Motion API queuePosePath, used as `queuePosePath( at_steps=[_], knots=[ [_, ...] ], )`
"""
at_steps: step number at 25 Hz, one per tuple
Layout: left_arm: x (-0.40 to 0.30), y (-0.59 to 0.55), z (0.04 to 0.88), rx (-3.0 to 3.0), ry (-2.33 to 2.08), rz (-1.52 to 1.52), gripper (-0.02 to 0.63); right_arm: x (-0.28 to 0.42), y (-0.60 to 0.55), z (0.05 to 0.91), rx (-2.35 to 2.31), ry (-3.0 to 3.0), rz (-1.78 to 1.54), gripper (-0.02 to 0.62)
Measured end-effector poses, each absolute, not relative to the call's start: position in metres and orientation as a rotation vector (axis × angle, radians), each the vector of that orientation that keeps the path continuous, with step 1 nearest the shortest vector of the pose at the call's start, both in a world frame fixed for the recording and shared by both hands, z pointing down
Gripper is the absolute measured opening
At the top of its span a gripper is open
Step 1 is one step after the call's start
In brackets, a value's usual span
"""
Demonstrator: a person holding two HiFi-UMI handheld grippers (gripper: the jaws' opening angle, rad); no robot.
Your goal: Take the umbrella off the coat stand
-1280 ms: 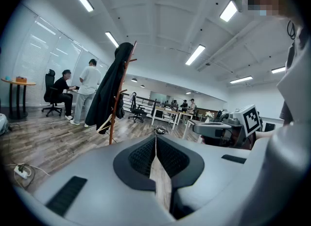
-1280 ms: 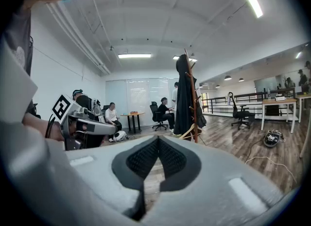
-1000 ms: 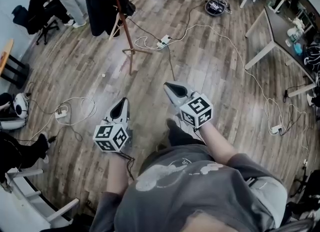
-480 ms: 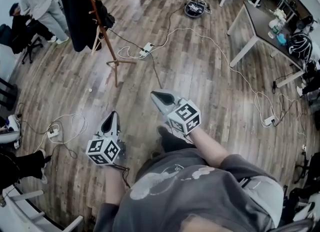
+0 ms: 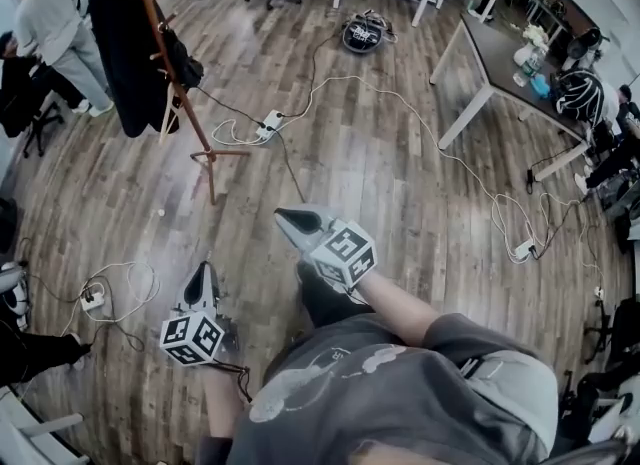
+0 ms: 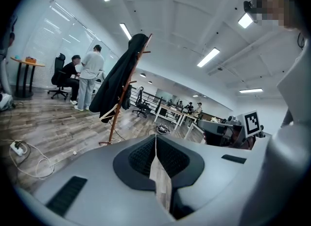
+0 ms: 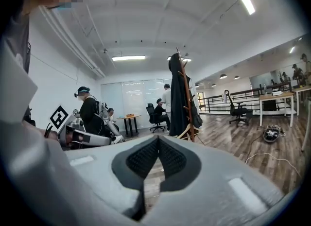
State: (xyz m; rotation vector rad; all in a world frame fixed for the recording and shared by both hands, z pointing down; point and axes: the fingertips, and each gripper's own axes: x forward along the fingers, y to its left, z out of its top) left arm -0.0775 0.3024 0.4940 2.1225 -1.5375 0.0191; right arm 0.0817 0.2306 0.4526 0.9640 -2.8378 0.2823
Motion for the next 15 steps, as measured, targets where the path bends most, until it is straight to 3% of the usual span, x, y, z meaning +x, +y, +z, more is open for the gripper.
queuePosePath(
  at_steps=[15],
  knots=[
    [-0.069,0.113,0.491,2.054,-1.614,0.047,0.006,0.075,0.023,0.451,0.83,-2.899,0.328,-0.002]
  ],
)
